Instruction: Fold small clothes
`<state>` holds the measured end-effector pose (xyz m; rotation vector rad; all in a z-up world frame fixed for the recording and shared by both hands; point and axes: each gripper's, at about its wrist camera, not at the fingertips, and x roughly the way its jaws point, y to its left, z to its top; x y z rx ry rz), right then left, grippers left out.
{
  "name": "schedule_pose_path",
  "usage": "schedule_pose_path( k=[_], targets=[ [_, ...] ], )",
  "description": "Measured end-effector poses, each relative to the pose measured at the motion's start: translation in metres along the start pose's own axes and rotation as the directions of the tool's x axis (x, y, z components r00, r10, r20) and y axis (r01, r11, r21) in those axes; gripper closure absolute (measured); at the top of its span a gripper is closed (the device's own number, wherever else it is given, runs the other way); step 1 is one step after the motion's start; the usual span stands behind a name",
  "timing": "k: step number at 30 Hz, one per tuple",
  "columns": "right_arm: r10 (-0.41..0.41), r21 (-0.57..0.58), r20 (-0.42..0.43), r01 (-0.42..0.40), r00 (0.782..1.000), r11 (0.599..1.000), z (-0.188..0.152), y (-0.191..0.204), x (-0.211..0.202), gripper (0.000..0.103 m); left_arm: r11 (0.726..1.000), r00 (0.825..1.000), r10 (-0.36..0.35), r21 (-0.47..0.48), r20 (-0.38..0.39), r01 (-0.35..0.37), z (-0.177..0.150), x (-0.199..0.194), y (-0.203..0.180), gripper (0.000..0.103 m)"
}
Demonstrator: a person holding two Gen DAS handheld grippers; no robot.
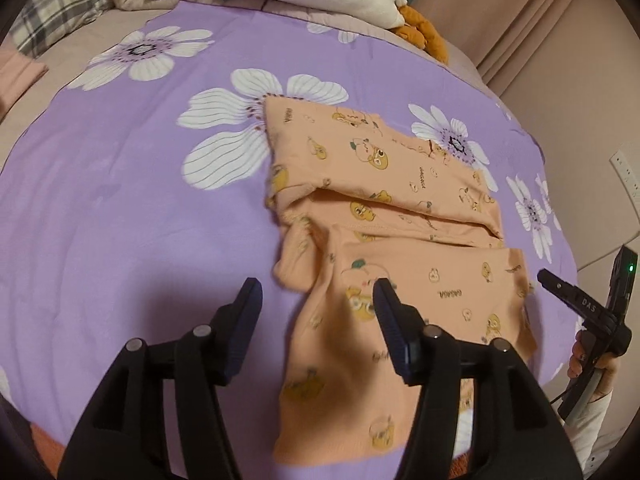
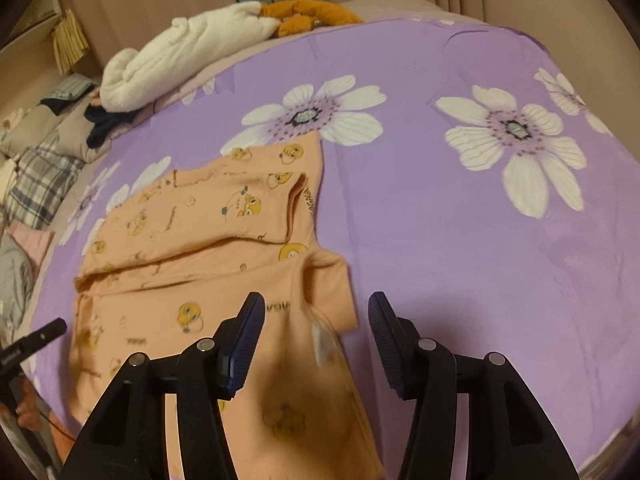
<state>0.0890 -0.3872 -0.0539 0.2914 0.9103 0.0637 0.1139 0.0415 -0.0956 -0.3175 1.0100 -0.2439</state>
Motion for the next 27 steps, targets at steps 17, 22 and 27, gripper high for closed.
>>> schedule_pose_path(
  k=[17, 22, 27],
  targets=[
    [0.046, 0.096, -0.096, -0.036, 0.994, 0.995, -0.067, -0.024, -0.013, 0.05, 0.999, 0.994, -0.04, -0.025, -0.097, 0.038, -0.063, -0.008, 0.011, 0.046],
    [0.053, 0.097, -0.109, -0.042, 0.993, 0.994, -0.076, -0.023, -0.009, 0.05, 0.997, 0.991, -0.065, -0.043, -0.115, 0.061, -0.07, -0.003, 0.013, 0.047],
    [0.088, 0.1, -0.113, -0.077, 0.99, 0.992, -0.079, -0.019, -0.006, 0.073, 0.991, 0.985, -0.12, -0.081, -0.126, 0.111, -0.075, 0.002, 0.009, 0.075]
  ],
)
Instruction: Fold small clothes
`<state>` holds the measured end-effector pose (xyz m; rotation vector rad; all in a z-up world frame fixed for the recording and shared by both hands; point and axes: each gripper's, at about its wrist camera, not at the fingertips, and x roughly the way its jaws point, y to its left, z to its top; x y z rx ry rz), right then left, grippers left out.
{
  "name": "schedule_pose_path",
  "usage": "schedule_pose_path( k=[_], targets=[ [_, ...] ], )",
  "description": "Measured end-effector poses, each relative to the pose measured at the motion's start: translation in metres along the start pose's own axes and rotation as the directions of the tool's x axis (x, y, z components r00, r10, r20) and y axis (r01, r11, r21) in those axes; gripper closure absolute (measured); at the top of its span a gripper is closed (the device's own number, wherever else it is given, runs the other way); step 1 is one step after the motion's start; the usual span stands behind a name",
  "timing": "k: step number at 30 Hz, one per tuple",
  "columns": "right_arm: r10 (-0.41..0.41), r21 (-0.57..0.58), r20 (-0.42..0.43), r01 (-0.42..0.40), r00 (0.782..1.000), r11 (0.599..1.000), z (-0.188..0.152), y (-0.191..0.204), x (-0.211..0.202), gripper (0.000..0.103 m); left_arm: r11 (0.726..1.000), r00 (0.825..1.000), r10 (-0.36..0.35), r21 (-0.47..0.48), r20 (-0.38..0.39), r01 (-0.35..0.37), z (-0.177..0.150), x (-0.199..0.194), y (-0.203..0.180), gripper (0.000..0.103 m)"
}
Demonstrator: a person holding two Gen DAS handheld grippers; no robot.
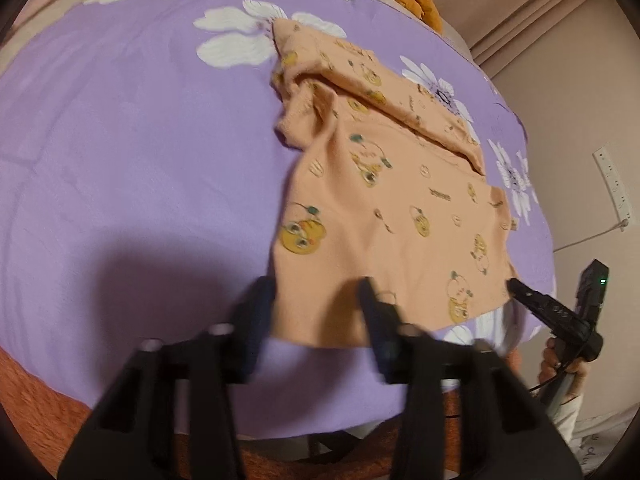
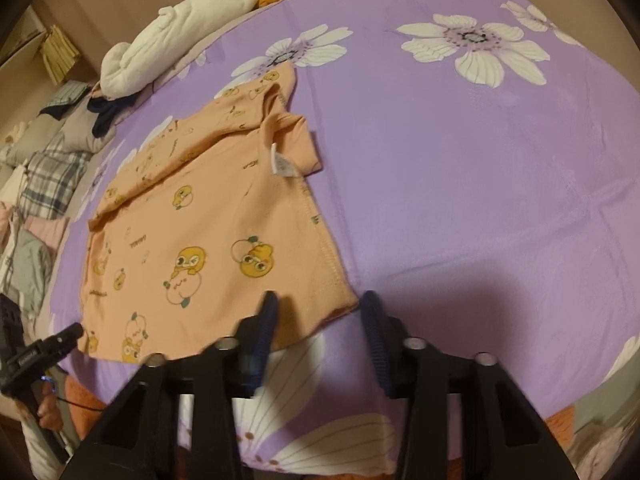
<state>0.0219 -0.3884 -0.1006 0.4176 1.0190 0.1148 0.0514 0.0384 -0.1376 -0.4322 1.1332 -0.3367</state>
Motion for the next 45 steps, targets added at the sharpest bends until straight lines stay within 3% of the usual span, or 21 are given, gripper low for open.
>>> schedule_pose_path(
  k=[2, 5, 10, 12, 17, 26, 35, 45],
  targets=[
    [-0.011, -0.016, 0.002, 0.011, 1.0, 1.0, -0.001, 0.004, 0.002, 0.079, 1.0, 1.0, 0.011, 0.013, 0.005, -0.011, -0.004, 0.004, -0.005, 0.094],
    [0.005, -0.006, 0.011, -0.005, 1.0, 1.0, -0.001, 0.006, 0.002, 0.094, 1.0, 0.999, 0.016, 0.019, 0.027, -0.017, -0.004, 0.001, -0.009, 0.096],
    [0.039, -0.031, 0.075, -0.037, 0.996, 0.999, 0.006, 0.017, -0.018, 0.095, 1.0, 0.997, 0.031, -0.006, 0.074, -0.031, 0.01, -0.025, -0.018, 0.096],
    [0.073, -0.043, 0.123, -0.069, 0.99, 0.997, 0.012, 0.023, -0.034, 0.095, 1.0, 0.993, -0.016, -0.015, 0.121, 0.018, 0.018, -0.044, -0.023, 0.096],
    [0.148, -0.093, 0.236, -0.129, 0.961, 0.987, 0.025, 0.04, -0.075, 0.095, 0.999, 0.974, -0.047, 0.032, 0.224, 0.041, 0.028, -0.083, -0.042, 0.096],
    [0.205, -0.153, 0.375, -0.158, 0.904, 0.976, 0.028, 0.057, -0.124, 0.095, 0.993, 0.941, -0.119, 0.062, 0.316, 0.105, 0.03, -0.134, -0.056, 0.096],
    [0.217, -0.136, 0.441, -0.174, 0.871, 0.975, 0.019, 0.057, -0.148, 0.095, 0.99, 0.928, -0.133, 0.092, 0.349, 0.107, 0.018, -0.155, -0.064, 0.096],
    [0.22, -0.115, 0.461, -0.188, 0.86, 0.975, 0.014, 0.053, -0.155, 0.095, 0.991, 0.932, -0.128, 0.07, 0.339, 0.11, 0.004, -0.158, -0.059, 0.096]
  ],
)
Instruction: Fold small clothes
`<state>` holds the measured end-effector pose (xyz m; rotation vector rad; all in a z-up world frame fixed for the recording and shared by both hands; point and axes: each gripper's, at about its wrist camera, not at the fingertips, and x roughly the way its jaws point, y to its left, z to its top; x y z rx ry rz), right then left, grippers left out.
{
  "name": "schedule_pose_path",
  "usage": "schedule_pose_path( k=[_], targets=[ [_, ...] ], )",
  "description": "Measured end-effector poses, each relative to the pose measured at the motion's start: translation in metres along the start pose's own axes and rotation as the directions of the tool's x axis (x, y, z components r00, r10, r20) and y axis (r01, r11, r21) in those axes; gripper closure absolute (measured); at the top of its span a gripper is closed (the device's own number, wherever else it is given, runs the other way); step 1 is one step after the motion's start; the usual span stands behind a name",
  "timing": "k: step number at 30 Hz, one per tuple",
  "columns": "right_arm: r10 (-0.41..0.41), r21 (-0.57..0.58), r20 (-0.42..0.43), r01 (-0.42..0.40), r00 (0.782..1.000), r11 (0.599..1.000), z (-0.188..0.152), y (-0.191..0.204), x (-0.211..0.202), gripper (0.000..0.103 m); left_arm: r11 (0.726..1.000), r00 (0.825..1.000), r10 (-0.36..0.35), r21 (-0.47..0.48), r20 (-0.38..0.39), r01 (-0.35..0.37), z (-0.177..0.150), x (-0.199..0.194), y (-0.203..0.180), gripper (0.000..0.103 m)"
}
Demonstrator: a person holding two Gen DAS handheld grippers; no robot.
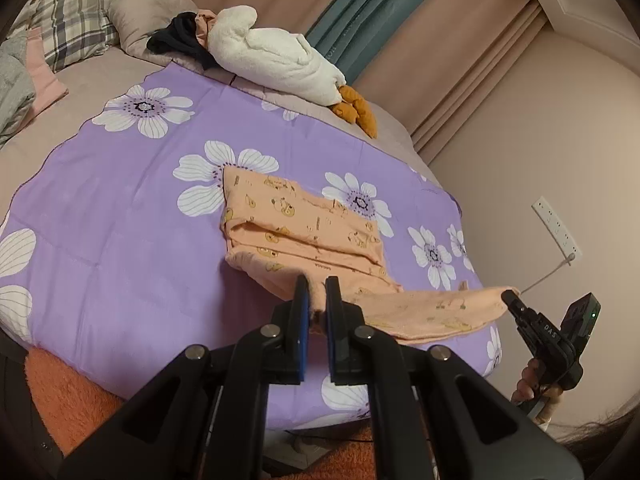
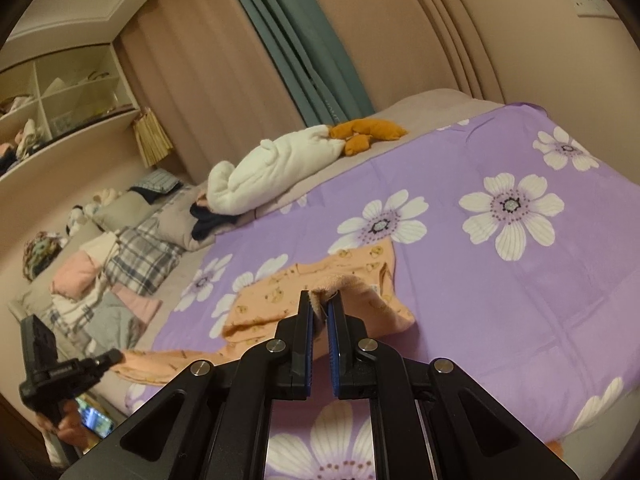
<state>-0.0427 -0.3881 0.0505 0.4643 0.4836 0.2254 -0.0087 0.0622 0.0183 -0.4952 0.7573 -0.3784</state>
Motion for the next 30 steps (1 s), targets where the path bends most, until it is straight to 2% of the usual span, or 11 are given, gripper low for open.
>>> schedule_pose_path(
  k=[7, 13, 22, 26, 30],
  targets=[
    [-0.012, 0.012, -0.007, 0.012, 1.0, 1.0, -0.001, -0.002, 0.006, 0.095, 0.999, 1.0, 0.018, -0.031, -0.021, -0.018, -0.003, 0.01, 0.008, 0.096],
    [-0.008, 0.026, 0.006, 0.008, 1.0, 1.0, 0.006, -0.002, 0.015, 0.095, 0.999, 1.0, 0.028, -0.022, -0.01, -0.029, 0.005, 0.021, 0.007, 0.096],
    [-0.017, 0.024, 0.003, 0.017, 1.0, 1.0, 0.026, -0.001, 0.046, 0.095, 0.998, 0.999, 0.052, -0.035, 0.002, -0.052, 0.033, 0.05, 0.013, 0.096],
    [-0.017, 0.027, -0.008, 0.017, 1.0, 0.999, 0.036, -0.002, 0.067, 0.095, 0.995, 0.996, 0.082, -0.049, 0.019, -0.081, 0.05, 0.071, 0.018, 0.096],
    [-0.019, 0.034, -0.025, 0.02, 1.0, 0.999, 0.047, -0.006, 0.091, 0.095, 0.993, 0.996, 0.094, -0.069, 0.001, -0.094, 0.067, 0.096, 0.025, 0.096]
  ],
)
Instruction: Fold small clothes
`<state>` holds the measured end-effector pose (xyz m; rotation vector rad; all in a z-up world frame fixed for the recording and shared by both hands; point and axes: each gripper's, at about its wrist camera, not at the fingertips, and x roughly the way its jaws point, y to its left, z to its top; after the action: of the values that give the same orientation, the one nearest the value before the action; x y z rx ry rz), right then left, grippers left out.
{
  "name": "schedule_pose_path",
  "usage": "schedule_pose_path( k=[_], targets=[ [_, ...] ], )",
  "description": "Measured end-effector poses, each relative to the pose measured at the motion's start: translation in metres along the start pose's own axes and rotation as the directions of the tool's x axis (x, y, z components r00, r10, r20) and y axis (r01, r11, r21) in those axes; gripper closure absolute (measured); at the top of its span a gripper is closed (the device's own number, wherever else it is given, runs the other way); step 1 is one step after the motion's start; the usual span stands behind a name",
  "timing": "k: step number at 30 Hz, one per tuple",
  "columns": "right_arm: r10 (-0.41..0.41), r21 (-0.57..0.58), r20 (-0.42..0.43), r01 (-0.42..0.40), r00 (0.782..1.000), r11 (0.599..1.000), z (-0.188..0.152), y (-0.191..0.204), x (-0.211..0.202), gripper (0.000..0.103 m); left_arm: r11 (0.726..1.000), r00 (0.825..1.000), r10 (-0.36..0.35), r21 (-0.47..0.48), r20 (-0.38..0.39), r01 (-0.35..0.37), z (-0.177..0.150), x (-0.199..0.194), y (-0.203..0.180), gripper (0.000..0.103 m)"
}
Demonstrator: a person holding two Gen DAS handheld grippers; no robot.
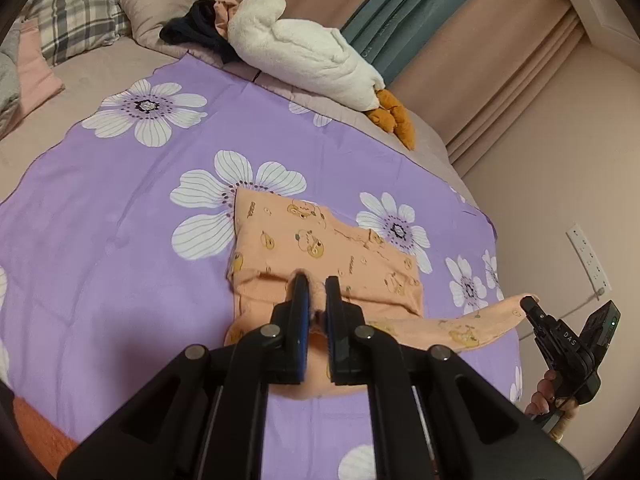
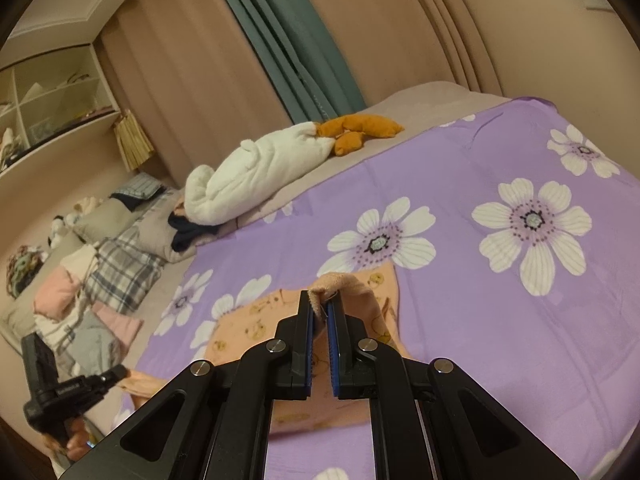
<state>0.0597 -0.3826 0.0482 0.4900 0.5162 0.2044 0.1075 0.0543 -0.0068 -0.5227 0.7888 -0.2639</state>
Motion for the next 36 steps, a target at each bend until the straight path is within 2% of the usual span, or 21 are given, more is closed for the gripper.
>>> schedule_pose_path(
  k=[6, 18, 30, 36],
  targets=[
    [-0.017, 0.006, -0.03, 0.017, 0.999, 1.0, 0.014, -0.01, 0.037, 0.095, 1.0, 1.0, 0.027, 0.002, -0.008, -0.027, 0.025, 0.033, 0.003, 0.096],
    [-0.073, 0.05, -0.112, 0.079, 0.991, 0.996, 0.029, -0.023, 0.117, 0.095, 0.994, 0.99, 0.111, -0.012, -0.082, -0.112, 0.065, 0.117, 0.019, 0.096],
    [-0.147, 0.109, -0.21, 0.172, 0.967, 0.979, 0.029, -0.045, 0.184, 0.095, 0.985, 0.971, 0.157, -0.039, -0.179, -0.167, 0.092, 0.195, 0.036, 0.096],
    [-0.189, 0.1, -0.241, 0.218, 0.952, 0.971, 0.03, -0.052, 0.205, 0.095, 0.978, 0.964, 0.205, -0.005, -0.17, -0.208, 0.098, 0.214, 0.037, 0.096]
  ],
)
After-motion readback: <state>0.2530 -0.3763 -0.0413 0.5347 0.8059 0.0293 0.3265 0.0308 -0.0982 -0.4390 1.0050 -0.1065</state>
